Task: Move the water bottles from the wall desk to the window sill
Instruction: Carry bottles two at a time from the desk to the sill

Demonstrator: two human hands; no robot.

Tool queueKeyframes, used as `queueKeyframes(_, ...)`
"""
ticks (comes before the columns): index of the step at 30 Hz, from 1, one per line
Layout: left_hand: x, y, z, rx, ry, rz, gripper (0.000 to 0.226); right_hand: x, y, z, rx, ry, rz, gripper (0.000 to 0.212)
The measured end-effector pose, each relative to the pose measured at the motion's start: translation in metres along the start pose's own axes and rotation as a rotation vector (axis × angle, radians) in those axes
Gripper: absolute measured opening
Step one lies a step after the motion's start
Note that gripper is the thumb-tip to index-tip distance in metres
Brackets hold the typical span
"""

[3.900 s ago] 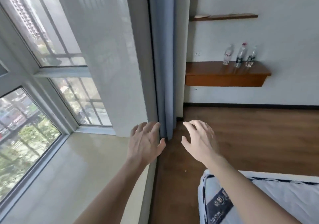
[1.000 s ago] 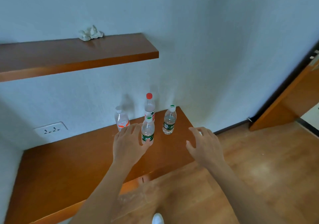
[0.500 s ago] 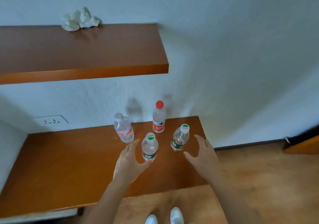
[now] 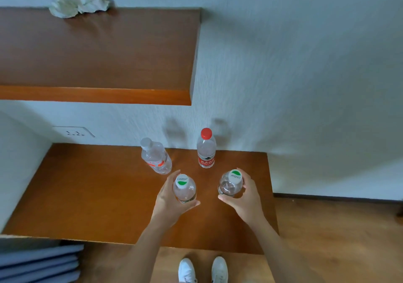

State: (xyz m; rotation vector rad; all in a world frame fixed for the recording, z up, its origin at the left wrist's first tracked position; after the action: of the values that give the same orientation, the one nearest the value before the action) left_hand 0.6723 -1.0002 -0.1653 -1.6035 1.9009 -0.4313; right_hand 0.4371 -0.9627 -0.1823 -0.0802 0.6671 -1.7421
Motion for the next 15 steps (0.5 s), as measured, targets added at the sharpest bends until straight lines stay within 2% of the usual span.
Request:
queueKeyframes(9,0.013,0.014,-0.013,-0.04,-0.092,0.01,0.073,0.01,0.011,0.008,0.014,-0.039,-0.001,0.068)
queueKeyframes(15,0.005,0.005,-0.031,-0.078,-0.061,-0.027,0.071,0.006,0.007,0.02,0.052,-0.07,-0.04,0.07)
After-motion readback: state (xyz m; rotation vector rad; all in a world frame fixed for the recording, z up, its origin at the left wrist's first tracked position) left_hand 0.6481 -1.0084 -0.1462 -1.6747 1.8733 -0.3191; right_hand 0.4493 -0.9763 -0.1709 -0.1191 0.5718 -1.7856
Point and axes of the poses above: each hand's wrist, its own x-axis towards the middle knuckle, its own y-axis out of the palm, z = x × y, the point moved 2 cm from there along x, towards the middle knuckle
